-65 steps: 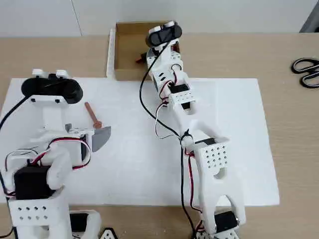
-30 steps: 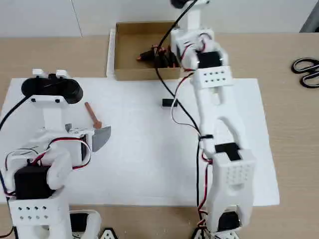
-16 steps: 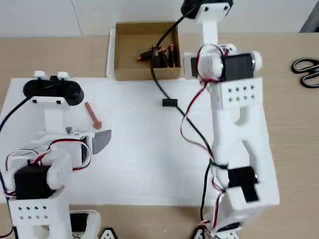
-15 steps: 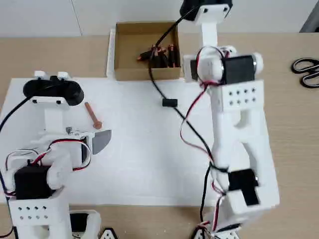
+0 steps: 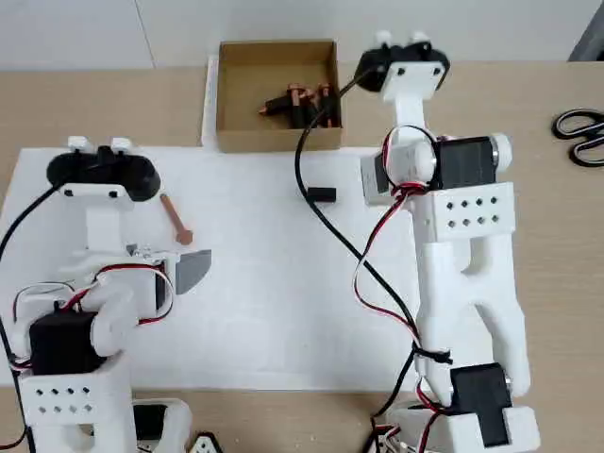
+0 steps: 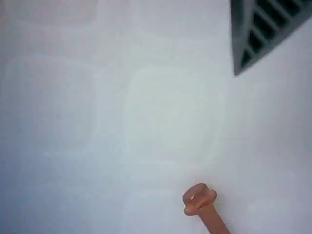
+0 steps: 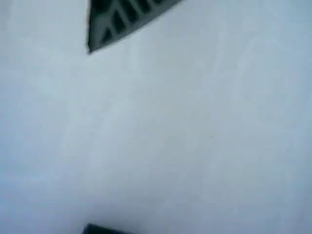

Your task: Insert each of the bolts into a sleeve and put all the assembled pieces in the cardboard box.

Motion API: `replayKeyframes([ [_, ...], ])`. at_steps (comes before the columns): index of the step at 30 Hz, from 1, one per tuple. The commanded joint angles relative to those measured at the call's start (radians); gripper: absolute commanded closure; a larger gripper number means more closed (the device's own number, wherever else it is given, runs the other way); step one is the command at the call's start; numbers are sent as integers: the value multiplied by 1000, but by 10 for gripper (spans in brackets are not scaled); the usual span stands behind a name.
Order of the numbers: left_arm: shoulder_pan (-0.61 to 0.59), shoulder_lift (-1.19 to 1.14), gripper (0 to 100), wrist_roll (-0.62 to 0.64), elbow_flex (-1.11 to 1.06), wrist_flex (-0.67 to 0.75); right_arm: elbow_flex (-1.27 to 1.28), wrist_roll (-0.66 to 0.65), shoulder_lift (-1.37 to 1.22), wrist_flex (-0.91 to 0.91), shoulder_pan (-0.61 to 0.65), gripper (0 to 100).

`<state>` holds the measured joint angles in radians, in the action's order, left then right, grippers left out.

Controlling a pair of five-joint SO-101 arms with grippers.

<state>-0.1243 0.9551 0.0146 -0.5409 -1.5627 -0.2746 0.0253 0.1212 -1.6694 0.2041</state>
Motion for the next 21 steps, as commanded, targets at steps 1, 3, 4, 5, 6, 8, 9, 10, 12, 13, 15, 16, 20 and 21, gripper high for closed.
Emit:
replayKeyframes([
  [1,-3,6,675,-9,1,0,31,-15,-10,10,-5,831],
  [3,-3,6,675,-9,1,0,34,-83,-58,10,-7,831],
  [4,-3,6,675,-9,1,0,34,-144,-84,10,-2,830],
  [5,-3,6,675,-9,2,-2,34,-213,-113,10,1,830],
  [6,-3,6,675,-9,4,-5,34,-269,-142,18,2,830],
  [8,-3,6,675,-9,4,-5,34,-356,-205,54,18,830],
  [9,-3,6,675,-9,4,-5,34,-391,-234,67,21,830],
  [10,-3,6,675,-9,1,-5,32,-430,-262,76,25,830],
  [12,-5,6,675,-9,-1,-5,28,-512,-312,107,35,830],
  [13,-5,6,675,-9,-1,-5,25,-548,-332,125,39,830],
  [15,-26,6,675,-9,-1,-5,3,-621,-374,170,45,830],
  [16,-38,6,675,-9,-1,-5,-15,-651,-392,188,51,829],
  [20,-69,6,675,-9,-1,-6,-60,-775,-458,288,67,792],
  [21,-71,6,675,-9,-1,-6,-66,-792,-469,305,70,762],
])
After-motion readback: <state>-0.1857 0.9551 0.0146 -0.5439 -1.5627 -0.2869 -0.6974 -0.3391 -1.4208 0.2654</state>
